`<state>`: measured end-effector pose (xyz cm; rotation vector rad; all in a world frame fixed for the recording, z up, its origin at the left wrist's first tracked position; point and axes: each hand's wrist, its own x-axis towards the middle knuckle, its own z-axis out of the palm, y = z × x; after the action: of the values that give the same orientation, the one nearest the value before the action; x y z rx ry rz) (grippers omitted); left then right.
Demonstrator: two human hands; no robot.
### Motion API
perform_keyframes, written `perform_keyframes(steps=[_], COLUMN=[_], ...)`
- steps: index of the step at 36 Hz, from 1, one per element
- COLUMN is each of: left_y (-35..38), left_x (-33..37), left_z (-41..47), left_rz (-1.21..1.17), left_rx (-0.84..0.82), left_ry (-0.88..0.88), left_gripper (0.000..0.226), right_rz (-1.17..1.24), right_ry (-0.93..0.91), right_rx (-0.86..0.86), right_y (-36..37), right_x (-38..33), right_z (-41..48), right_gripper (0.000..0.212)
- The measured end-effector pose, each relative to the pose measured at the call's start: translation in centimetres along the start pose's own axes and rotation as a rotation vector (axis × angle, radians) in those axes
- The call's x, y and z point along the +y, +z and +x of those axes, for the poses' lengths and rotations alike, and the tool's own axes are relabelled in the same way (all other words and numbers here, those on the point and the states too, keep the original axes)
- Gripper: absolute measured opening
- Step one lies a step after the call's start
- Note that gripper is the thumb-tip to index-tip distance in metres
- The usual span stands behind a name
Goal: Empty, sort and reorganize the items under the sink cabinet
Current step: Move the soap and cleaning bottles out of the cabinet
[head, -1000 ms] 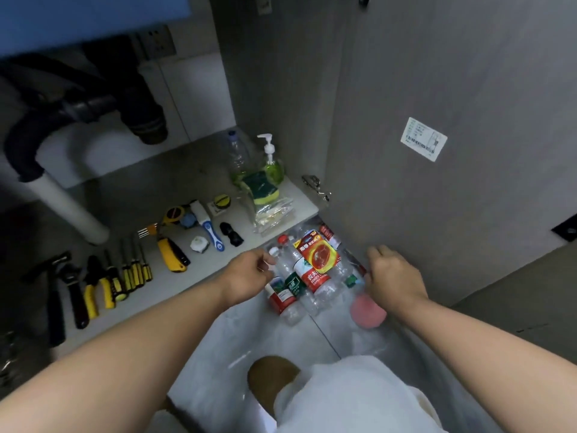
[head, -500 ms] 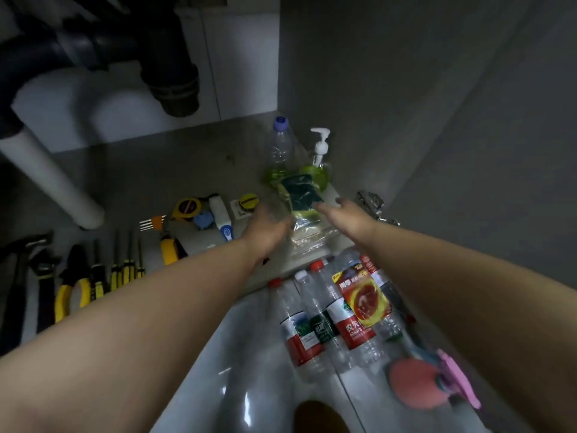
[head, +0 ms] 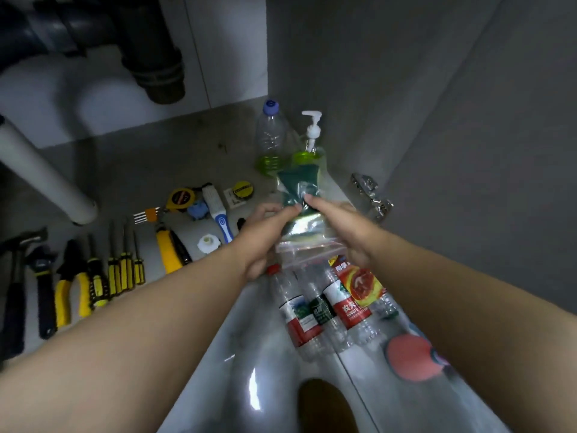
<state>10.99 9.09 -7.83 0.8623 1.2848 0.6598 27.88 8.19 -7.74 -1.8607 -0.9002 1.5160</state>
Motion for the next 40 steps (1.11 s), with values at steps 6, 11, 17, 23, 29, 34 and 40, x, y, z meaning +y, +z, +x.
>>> perform_keyframes(steps=[6,11,17,23,29,34,40], left_y=[0.8,2.5,3.5,4.1,4.3,3.7,4.0], left_x=[-0.6,-1.3,-1.6,-1.0,-2.6,-4.5,-5.4], left_z=[-7.3,-13.2,-16.1,-14.8,-13.8,-12.9,-12.9], left_rz=[0.157,0.423,0.807,0.951,0.901,0.881,0.835], left_rx=[-0.180,-0.371,-0.527,-0.465,-0.422,-0.429,-0.436], left_ry=[-0.054,-0.098,-0.112,-0.061,-0.048,-0.118,-0.173], left_gripper=[0.045,0.038,0.025,0.015,0.013,0.015,0.014], right_rz=[0.142,0.195,0.207,0.113,0.395,0.615,0.822], right_ry=[0.011,-0.050,0.078,0.326,0.484,0.487,0.463], right_rx=[-0.122,-0.048,0.075,0.200,0.472,0.623,0.636], right_y=[-1.9,-3.1,-6.1,-8.6,-8.7,-9.0,-8.8], right_x=[3.6,8.7,17.2,27.0,32.2,31.8,31.5], right_z=[-7.9,-14.7,-20.8,-25.1,-24.1,-21.2,-18.6], right_gripper=[0.086,0.069,0.078,0.070,0.066,0.058,0.038])
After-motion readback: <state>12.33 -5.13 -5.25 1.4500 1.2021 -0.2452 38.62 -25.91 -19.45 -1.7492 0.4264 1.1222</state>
